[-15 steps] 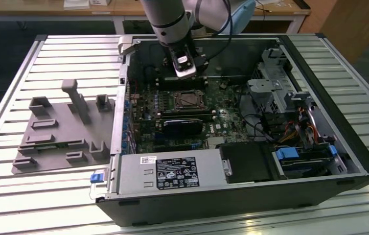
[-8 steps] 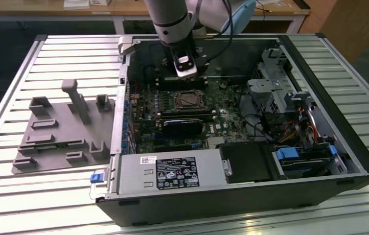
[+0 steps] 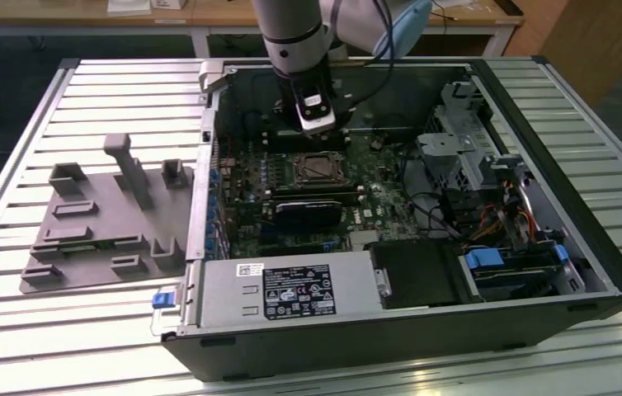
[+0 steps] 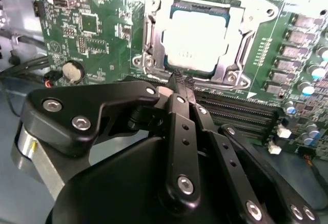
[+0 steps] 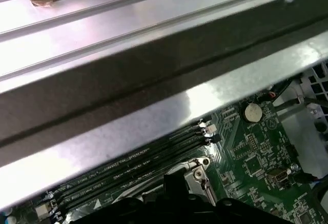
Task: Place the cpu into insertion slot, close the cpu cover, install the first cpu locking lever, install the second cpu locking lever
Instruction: 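Install the first cpu locking lever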
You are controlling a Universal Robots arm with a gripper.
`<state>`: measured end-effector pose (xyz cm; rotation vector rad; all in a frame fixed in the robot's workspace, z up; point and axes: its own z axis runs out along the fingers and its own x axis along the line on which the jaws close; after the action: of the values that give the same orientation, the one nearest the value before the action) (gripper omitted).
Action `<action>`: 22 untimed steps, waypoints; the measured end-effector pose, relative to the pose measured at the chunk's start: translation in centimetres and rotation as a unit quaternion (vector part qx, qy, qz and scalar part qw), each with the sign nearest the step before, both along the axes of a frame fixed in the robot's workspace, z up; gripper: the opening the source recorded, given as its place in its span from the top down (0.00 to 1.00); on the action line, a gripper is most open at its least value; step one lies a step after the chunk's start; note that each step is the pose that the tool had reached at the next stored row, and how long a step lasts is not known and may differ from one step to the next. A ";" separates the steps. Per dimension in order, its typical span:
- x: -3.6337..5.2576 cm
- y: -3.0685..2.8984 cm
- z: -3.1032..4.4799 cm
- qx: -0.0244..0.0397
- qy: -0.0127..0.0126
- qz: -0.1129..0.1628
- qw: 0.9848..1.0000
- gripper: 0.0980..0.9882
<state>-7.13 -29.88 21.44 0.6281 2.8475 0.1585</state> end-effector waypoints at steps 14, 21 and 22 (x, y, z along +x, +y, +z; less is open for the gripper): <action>0.18 -2.05 -0.10 -0.004 0.014 -0.001 1.000 1.00; 0.30 -3.19 -0.16 -0.006 0.028 -0.001 1.000 1.00; 0.37 -3.26 -0.19 -0.006 0.033 -0.001 0.999 1.00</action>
<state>-6.76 -33.14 21.26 0.6446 2.9088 0.1230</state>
